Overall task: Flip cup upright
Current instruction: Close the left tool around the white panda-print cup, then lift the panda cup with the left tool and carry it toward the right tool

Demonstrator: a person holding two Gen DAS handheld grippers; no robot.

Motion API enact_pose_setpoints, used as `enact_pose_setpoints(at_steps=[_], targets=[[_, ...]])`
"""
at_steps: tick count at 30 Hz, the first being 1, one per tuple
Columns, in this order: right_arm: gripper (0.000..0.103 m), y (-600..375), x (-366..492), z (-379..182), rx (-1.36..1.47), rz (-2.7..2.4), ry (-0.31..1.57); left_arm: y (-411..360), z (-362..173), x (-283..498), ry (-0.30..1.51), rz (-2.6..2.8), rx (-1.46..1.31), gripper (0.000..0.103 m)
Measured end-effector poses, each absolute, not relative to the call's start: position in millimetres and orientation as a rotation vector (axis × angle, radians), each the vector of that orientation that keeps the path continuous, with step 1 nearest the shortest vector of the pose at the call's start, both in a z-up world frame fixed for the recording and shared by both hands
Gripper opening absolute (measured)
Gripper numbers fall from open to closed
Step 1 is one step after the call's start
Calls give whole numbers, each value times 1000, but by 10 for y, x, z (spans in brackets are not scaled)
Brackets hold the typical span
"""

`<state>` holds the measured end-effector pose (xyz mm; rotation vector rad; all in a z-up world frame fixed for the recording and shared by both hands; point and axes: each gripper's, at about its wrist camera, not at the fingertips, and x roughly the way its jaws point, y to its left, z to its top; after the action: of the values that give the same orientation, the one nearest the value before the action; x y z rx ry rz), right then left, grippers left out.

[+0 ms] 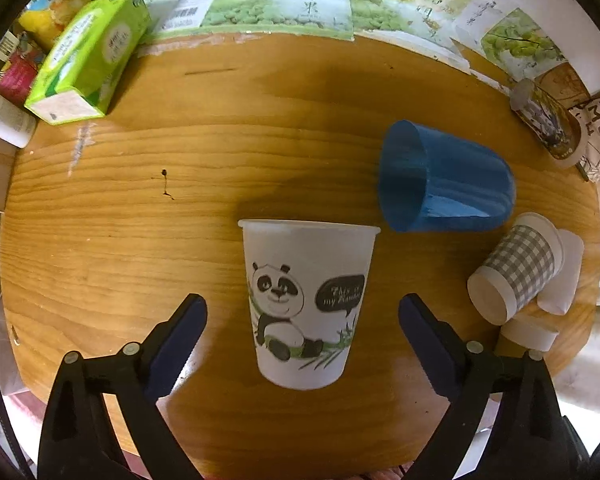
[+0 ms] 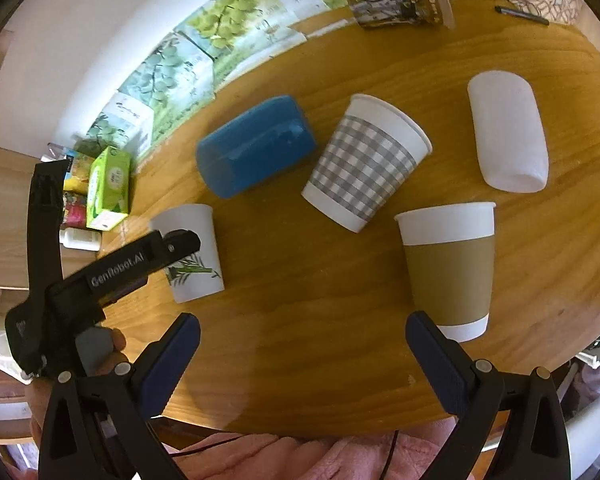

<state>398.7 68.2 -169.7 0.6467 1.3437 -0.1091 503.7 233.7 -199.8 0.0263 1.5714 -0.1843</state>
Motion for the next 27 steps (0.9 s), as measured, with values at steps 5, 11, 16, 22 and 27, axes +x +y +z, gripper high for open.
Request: enact_pose_setpoints(at_steps=[5,11,16,22,27], targets=[[103,625,3988,-1718,655,-123,1348,2326,-2076,5100,1603,-180,33,83],[103,593,4004,-1721,677,-141,1340,2332,-2164,5106,1666,-210,18,67],[103,601,4015,-1718,688,-151,1335,2328,-2179,5105,1676,-232,21,67],[103,641,3983,-1713,697,-158,1325,2297,-2162,5025,1697,-261,8,67],[103,614,3898,-1676,707,-161,1303,2287,-2058,4842,1689,-285,2,67]])
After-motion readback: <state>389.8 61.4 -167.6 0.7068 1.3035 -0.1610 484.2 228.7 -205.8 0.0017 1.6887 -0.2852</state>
